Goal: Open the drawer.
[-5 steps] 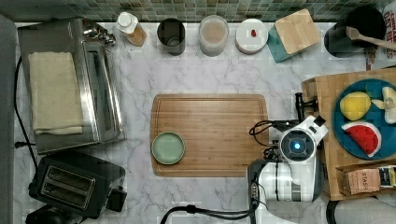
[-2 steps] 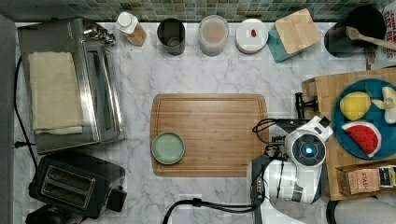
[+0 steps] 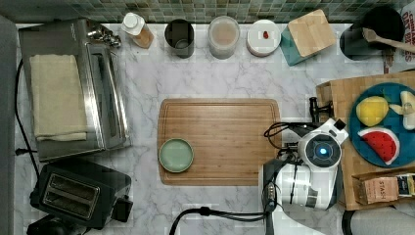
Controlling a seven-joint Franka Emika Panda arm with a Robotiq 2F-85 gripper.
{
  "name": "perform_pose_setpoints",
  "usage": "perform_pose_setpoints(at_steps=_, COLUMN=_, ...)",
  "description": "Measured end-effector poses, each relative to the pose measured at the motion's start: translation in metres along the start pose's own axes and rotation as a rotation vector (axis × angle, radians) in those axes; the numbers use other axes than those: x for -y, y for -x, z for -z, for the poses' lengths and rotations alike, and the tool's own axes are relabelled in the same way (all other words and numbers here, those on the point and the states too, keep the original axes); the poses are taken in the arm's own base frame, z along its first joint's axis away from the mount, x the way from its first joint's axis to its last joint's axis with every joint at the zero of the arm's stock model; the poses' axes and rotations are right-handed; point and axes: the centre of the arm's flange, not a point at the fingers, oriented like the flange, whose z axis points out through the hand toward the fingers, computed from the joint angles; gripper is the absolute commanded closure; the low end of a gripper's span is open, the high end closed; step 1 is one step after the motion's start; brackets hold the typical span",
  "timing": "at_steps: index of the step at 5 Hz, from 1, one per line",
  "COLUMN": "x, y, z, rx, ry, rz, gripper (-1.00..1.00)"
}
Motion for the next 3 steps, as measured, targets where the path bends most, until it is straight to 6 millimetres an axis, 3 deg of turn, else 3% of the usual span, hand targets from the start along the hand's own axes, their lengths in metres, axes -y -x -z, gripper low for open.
perform_pose_setpoints(at_steps=2, x=0.002, y=-0.004, z=0.003, rx=0.032, ry=-0.027, rz=-0.029, gripper=-1.0)
perform_pose_setpoints(at_steps=3, x=0.024, y=-0.01, z=0.009, rx=0.021, ry=-0.089, rz=-0.111, gripper=-1.0)
